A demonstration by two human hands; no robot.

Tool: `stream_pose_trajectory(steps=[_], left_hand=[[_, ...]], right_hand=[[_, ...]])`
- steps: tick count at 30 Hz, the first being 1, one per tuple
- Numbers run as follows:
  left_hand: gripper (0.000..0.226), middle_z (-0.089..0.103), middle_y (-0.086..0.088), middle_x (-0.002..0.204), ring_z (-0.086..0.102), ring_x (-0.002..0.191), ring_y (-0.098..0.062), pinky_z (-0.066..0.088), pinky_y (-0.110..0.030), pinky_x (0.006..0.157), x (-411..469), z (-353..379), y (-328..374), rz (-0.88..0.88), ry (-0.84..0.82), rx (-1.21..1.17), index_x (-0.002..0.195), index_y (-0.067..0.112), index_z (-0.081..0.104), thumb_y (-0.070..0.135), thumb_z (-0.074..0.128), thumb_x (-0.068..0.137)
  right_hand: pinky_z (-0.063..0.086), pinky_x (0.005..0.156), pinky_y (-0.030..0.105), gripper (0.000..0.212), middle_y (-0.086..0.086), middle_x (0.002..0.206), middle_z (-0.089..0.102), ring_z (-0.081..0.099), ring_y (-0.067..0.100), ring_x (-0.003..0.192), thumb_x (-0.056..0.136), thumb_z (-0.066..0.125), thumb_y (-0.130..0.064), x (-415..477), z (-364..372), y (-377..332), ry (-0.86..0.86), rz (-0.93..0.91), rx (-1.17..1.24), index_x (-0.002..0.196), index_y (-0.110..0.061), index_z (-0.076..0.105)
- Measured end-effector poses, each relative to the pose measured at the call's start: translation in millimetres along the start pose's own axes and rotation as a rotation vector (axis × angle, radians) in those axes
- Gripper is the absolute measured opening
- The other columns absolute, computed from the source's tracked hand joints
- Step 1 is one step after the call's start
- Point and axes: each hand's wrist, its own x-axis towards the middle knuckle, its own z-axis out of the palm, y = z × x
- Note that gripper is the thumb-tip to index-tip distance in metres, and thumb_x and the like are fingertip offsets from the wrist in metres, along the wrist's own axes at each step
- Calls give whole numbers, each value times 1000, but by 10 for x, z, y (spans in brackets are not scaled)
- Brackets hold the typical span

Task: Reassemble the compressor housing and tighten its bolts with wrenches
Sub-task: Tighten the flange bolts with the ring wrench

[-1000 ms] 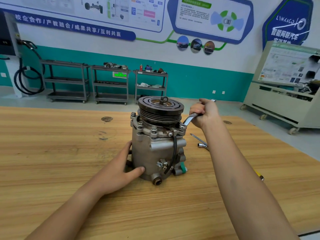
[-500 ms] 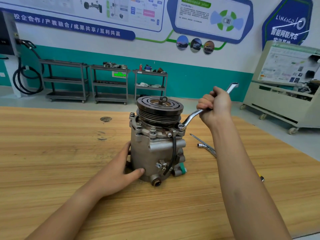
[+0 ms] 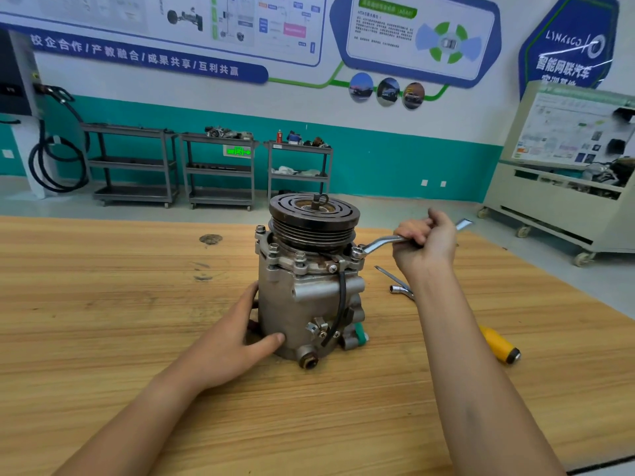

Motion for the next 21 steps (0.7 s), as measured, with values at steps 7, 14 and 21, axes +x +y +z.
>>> stream_pose_trajectory(steps=[7,14,21], left_hand=[[74,34,37,116,54,101,9,42,-8,80,-9,3,-10,17,14,-10,116,69,8,42,66,79],[75,38,34,120,58,102,3,44,-13,83,-5,13,-19,47,11,-44,116,69,9,38,67,80],[75,35,37,117,57,101,5,45,-15,84,-1,8,-27,66,14,-43,115,70,8,38,67,80]], right_hand=[[33,40,14,38,-7,39,22,24,10,33,96,39,-18,-430,-107,-37,-41,-300,-77,60,-19,30],[43,55,23,46,-7,39,26,31,13,40,94,38,-17,-865,-235,92,-291,-588,-295,49,-22,39],[35,55,29,24,-11,51,40,37,13,50,79,50,-18,-1166,-306,456,-598,-1012,-825,56,-23,49]])
